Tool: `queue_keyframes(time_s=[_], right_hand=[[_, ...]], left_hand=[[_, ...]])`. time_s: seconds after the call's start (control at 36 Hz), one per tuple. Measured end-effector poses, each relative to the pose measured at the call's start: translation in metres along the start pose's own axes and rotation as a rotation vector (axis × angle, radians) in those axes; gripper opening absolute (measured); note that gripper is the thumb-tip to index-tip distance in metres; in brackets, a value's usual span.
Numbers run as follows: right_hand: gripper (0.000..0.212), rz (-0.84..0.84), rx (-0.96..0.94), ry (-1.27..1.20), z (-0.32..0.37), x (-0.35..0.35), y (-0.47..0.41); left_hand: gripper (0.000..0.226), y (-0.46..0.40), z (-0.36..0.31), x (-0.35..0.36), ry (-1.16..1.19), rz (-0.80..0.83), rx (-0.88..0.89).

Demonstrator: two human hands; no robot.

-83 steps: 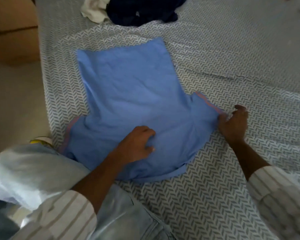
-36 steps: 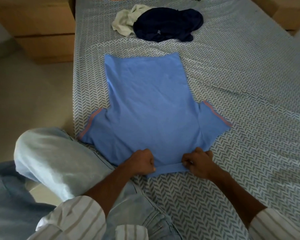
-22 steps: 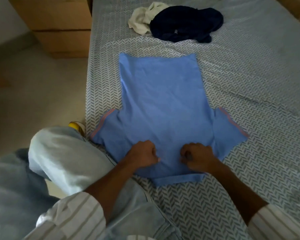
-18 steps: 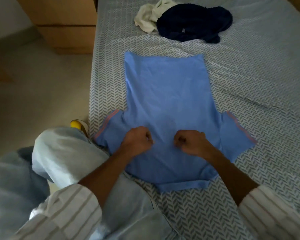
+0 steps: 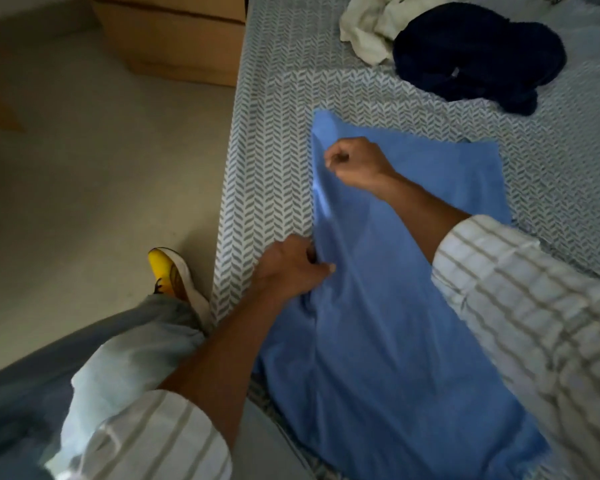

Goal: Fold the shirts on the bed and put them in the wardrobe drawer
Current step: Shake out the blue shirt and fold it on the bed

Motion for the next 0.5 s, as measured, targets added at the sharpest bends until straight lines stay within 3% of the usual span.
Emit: queue_keyframes(time_s=[0.11,0.22,0.36,0.42,0.5], right_hand=[[0.017,-0.04,0.067,0.046,0.021,-0.005,-0.042],[0.038,-0.056,0.164,0.111,0.035,0.0,-0.072],[0.023,-0.108,0.225,0.148,0.041,-0.002,-0.087],[0.02,-0.152,0.25,0.075,0.037,-0.004,-0.094],[0.03,-0.281,0.233,-0.133,0.028,-0.006,-0.106]], left_hand=[[0.045,-0.018,0.004,-0.005,0.057,0.103,-0.06],[0.032,-0.023,0.005,-0.008,0.135,0.17,-0.062],[0.033,-0.022,0.003,-0.013,0.199,0.215,-0.071],[0.05,-0.022,0.003,-0.014,0.213,0.224,-0.06],[0.057,-0.021,0.004,-0.014,0.237,0.226,-0.06]])
Point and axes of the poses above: each hand's wrist, its own y-axis away from the middle knuckle, its own x-axis out of the palm, z = x × y, the point moved 2 cm from there along -y, towards the middle knuckle, and after that the axes turned 11 degrees about z, right-handed, at the moved point
